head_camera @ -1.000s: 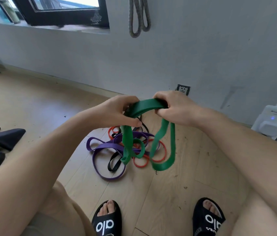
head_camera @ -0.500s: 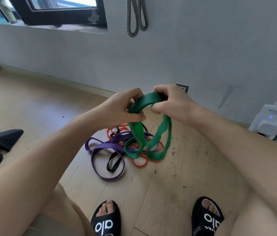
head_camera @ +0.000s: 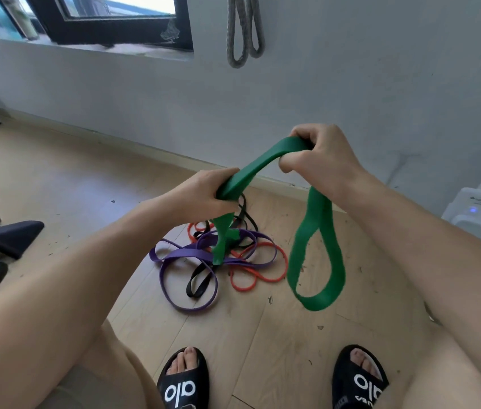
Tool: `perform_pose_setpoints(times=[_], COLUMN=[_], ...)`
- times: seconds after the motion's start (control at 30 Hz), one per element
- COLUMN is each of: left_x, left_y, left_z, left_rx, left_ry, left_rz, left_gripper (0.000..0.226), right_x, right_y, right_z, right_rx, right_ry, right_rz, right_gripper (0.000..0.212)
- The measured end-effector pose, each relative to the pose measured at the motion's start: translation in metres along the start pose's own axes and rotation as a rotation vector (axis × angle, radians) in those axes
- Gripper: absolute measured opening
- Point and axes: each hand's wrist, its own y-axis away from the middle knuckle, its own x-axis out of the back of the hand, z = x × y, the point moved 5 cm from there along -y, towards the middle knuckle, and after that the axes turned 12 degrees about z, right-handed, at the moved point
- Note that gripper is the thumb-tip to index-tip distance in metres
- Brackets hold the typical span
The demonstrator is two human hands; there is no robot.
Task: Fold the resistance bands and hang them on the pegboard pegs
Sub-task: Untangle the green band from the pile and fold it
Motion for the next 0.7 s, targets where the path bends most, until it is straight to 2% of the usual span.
perform_pose_setpoints(times=[0.07,0.2,0.3,0.4,0.53,0.63,0.7], left_x=[0.001,0.001,0.005,0.015,0.017,0.02,0.022], left_y=[0.0,-0.001,0.0,-0.001,-0.001,0.001,0.001], left_z=[0.004,0.004,0.0,-0.003,-0.002,0.002,0.008], left_rx=[-0.027,-0.018,0.012,0.033,0.015,0.046,0.045], left_ry=[-0.007,-0.035,-0.034,0.014,0.064,0.208,0.267], left_rz=[0.006,0.042,0.027,0.068,0.064,0.043,0.053], left_gripper=[0.029,0.014,0.024,0.022,0.028,0.028,0.028], right_x=[0.004,0.008,0.012,0.016,0.0,-0.019,-0.03], right_y=[-0.003,-0.005,-0.01,-0.014,-0.01,0.001,0.01], right_z=[0.004,0.013,0.022,0.038,0.057,0.058,0.053], right_rx=[-0.015,-0.037,-0.045,-0.077,-0.116,-0.126,-0.138], right_ry=[0.016,0.046,0.09,0.178,0.288,0.289,0.197], right_rz=[0.021,0.028,0.039,0.003,-0.215,-0.447,-0.536], right_gripper=[0.014,0.014,0.014,0.011,0.011,0.039,0.042])
